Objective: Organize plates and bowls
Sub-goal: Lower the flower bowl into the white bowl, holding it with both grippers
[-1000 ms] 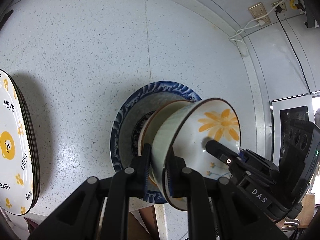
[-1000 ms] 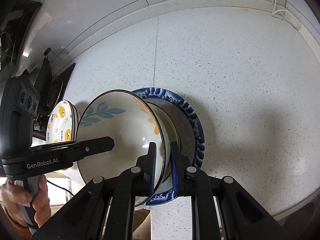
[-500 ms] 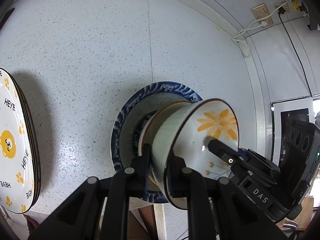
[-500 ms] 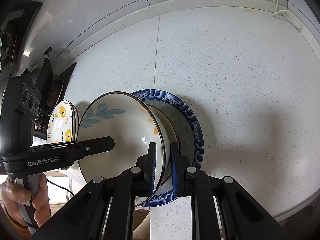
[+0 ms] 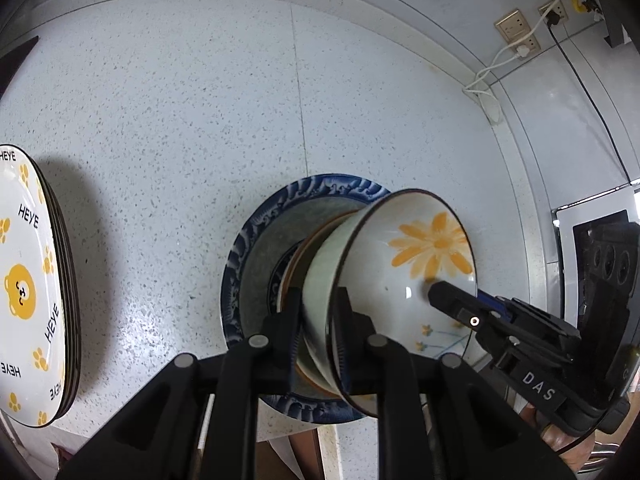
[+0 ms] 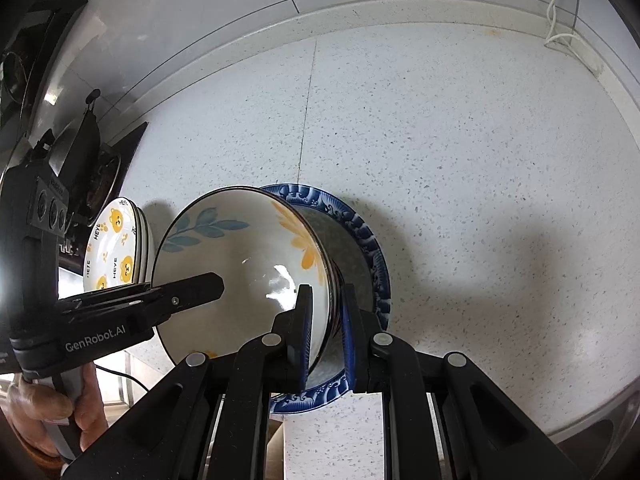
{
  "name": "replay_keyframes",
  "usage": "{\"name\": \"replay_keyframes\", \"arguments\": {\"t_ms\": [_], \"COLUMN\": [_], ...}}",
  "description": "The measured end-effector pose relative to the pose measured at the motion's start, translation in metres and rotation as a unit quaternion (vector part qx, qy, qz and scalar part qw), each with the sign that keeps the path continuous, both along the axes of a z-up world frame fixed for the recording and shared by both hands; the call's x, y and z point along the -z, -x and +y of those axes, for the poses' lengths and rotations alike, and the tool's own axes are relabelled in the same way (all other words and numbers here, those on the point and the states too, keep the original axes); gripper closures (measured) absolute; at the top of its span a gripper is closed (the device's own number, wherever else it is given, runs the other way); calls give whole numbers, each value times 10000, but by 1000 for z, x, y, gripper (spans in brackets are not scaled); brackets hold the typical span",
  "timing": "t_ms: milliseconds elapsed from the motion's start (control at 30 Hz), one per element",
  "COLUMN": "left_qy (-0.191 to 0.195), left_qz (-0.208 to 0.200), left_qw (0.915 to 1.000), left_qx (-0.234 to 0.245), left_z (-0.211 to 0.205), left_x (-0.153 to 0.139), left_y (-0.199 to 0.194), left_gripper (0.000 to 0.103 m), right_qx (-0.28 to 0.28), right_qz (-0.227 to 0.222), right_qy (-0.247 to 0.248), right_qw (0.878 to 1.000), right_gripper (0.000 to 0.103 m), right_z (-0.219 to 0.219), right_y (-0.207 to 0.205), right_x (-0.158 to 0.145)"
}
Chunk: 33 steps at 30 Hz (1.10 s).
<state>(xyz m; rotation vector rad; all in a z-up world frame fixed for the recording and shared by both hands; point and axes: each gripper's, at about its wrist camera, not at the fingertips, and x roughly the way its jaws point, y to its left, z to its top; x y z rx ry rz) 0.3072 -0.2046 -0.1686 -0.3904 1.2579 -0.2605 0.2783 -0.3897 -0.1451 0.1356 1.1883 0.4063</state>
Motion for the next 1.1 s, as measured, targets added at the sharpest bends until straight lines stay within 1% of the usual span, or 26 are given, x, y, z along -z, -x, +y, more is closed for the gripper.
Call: {"name": "replay_keyframes", "arguments": {"t_ms": [167,300,600,700,800,1100], "left_qy": [-53,-118,-305,-331,-457,-549], "left_qz": [-269,-485,-965,-1046,-1181,-1357], "left_qw": [9996,9987,9947,9937,9915,9889], "left_qx": [44,85,180,211,289,271], "left_z": [-1,-2,-6,-8,-11,-16], "left_x": [-1,-1,-3,-2,-3,-3], "left_y": [6,10,18,19,20,22], "left_gripper": [87,87,87,87,87,87], "right_qx": [13,6,17,4,4,43], "right_qz": [58,-20,-171,-192,-228,-371], "right_qy": [5,113,16,27,15,-67], "right_qw": [10000,9999,9999,9998,9997,9993], "right_gripper": [91,91,89,89,89,89], "right_z": [1,5,2,1,1,-1], "right_y": [0,2,8,8,8,10], "right_x": [7,6,6,5,5,-2]}}
